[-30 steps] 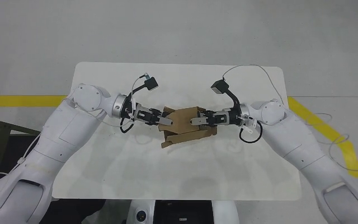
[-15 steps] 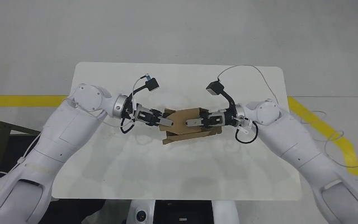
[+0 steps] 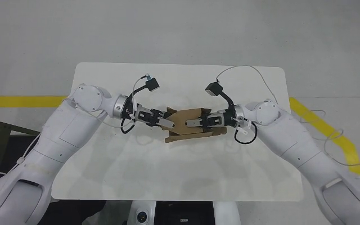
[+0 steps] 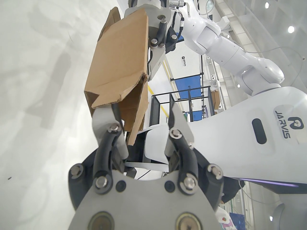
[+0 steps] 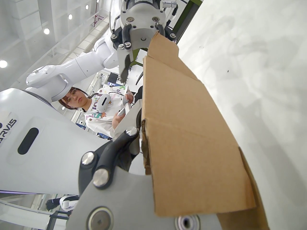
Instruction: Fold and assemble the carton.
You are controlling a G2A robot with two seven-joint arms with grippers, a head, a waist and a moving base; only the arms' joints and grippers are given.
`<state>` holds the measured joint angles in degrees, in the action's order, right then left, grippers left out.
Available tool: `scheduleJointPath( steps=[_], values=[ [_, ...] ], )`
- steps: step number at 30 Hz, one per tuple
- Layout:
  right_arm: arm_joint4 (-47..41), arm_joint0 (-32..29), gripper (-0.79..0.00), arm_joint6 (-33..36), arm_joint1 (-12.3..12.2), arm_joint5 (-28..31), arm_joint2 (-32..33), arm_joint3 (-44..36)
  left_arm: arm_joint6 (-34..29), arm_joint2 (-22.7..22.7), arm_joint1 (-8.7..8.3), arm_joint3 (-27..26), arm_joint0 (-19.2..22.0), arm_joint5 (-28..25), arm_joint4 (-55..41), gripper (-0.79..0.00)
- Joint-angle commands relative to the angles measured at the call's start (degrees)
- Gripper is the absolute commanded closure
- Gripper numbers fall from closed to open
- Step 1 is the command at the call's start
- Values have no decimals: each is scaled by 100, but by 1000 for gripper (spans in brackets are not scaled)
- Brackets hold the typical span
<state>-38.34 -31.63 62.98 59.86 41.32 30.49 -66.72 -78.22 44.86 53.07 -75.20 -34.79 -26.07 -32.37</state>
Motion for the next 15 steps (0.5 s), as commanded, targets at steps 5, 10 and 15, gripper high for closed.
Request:
scheduleJointPath(
  steps=[5,10,15],
  values=[
    [144,50,0,-145,-2,144,-32,130,-5,54,10,-63,-39,5,-415,-785],
    [226,74,0,-275,1,274,-40,251,-78,113,18,-112,-99,78,-773,-785],
    [316,97,0,-364,12,363,-46,331,-218,184,43,-134,-148,218,-1199,-785]
  ],
)
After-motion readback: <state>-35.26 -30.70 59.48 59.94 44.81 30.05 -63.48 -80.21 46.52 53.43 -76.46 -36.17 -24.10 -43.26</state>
